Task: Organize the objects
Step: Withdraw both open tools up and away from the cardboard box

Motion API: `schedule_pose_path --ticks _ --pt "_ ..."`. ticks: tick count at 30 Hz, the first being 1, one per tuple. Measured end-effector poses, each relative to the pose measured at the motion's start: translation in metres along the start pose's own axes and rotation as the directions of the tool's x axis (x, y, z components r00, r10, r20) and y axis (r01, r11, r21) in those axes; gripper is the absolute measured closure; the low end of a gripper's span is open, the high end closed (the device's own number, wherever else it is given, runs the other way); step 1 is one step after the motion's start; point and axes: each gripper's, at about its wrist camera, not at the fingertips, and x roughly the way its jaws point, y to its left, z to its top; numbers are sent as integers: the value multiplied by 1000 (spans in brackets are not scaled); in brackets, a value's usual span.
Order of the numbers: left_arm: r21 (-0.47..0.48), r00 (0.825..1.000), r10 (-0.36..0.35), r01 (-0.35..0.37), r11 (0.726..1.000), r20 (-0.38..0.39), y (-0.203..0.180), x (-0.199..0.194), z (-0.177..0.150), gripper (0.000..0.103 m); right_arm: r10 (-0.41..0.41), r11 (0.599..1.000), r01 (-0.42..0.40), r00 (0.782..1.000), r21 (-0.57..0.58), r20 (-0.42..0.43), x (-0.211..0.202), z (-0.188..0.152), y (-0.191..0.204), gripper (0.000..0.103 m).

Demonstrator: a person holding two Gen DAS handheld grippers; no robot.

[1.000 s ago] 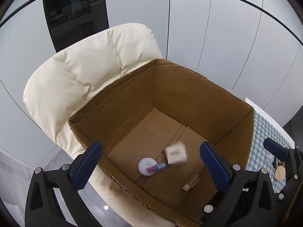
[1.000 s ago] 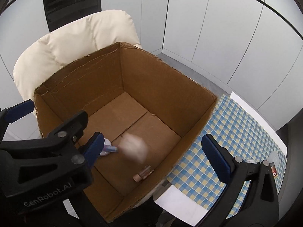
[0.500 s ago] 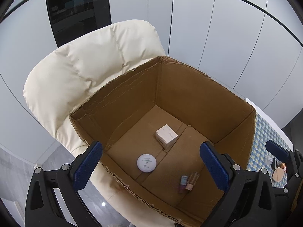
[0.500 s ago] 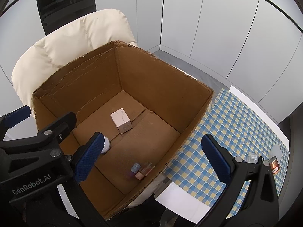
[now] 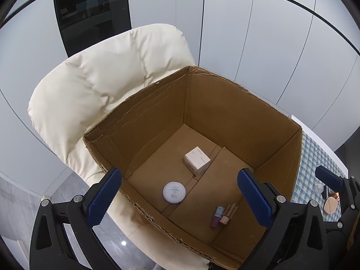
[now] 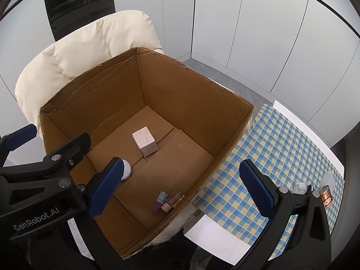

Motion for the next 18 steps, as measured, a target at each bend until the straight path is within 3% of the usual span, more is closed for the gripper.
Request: schedule_pose_path --ticks 18 --pt "5 1000 1 -1 1000 14 6 -24 -11 0 -4 1000 4 1000 15 15 -30 -17 -6 0"
